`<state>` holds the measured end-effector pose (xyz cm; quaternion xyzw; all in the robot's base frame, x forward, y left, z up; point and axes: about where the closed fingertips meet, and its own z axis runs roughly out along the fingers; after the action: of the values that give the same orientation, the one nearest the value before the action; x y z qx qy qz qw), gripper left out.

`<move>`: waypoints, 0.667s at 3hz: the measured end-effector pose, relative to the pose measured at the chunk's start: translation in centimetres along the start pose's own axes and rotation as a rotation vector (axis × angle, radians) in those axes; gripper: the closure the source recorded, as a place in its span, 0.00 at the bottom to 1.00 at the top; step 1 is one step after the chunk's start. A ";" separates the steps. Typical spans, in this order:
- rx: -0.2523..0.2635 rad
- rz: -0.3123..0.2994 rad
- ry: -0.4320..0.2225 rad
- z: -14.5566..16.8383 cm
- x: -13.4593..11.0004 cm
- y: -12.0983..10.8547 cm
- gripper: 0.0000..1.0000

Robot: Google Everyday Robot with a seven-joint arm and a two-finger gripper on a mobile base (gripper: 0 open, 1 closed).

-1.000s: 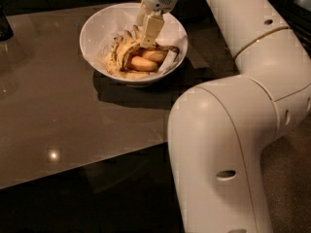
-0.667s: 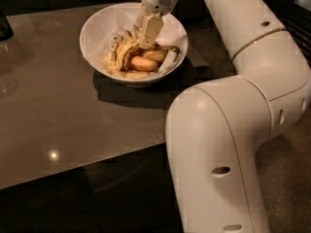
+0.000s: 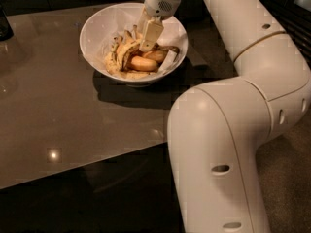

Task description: Pick banana from white bowl

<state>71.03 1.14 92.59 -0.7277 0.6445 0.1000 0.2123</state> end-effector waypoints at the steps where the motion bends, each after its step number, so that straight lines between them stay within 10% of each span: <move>1: -0.011 0.012 -0.008 0.4 0.2 0.2 0.42; 2: -0.015 0.015 -0.007 0.5 0.4 0.4 0.61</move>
Offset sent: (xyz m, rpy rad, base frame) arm -0.0238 -0.0168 -0.0054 -0.0348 0.0806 0.0138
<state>70.78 1.00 91.95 -0.7241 0.6485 0.1087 0.2082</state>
